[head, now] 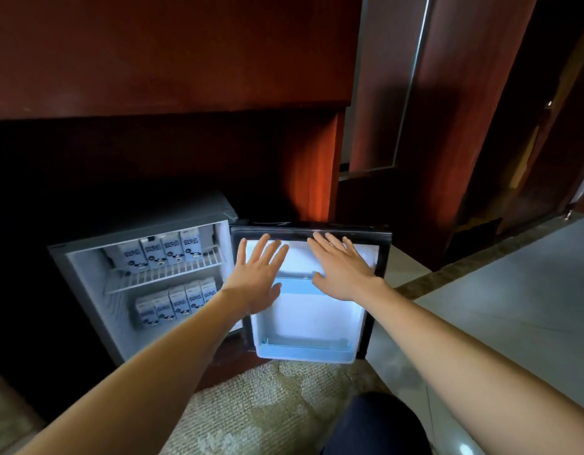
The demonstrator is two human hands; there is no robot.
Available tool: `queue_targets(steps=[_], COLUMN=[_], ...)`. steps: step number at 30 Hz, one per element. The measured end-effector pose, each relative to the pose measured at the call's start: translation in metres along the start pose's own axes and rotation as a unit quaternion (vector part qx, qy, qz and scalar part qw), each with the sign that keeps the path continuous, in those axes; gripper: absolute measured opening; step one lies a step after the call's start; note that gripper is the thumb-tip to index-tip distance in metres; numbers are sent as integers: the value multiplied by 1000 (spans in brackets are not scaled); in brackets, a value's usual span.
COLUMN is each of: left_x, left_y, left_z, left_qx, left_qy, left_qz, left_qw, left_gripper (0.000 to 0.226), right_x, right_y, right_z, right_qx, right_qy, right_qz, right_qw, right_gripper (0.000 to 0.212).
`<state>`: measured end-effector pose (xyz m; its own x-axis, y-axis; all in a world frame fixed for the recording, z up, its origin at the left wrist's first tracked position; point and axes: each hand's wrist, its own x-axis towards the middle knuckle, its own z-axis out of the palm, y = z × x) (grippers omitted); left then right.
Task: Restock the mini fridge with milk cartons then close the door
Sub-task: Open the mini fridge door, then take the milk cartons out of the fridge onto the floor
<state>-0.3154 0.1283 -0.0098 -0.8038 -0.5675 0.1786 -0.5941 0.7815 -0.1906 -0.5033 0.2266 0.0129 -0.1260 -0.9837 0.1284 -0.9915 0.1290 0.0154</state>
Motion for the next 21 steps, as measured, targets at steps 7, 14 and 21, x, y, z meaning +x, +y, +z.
queue_targets(steps=[7, 14, 21], left_x=[-88, -136, -127], left_y=[-76, -146, -193], left_z=[3, 42, 104], left_qx=[11, -12, -69], left_qy=[11, -12, -8], left_qz=[-66, -145, -190], left_qw=[998, 989, 979], left_gripper=[69, 71, 72], right_x=[31, 72, 140], right_y=[-100, -177, -212], right_z=[2, 36, 91], right_qx=[11, -15, 5], right_qy=[-1, -37, -66], right_qz=[-84, -134, -159], right_qw=[996, 990, 985], right_gripper=[72, 73, 74])
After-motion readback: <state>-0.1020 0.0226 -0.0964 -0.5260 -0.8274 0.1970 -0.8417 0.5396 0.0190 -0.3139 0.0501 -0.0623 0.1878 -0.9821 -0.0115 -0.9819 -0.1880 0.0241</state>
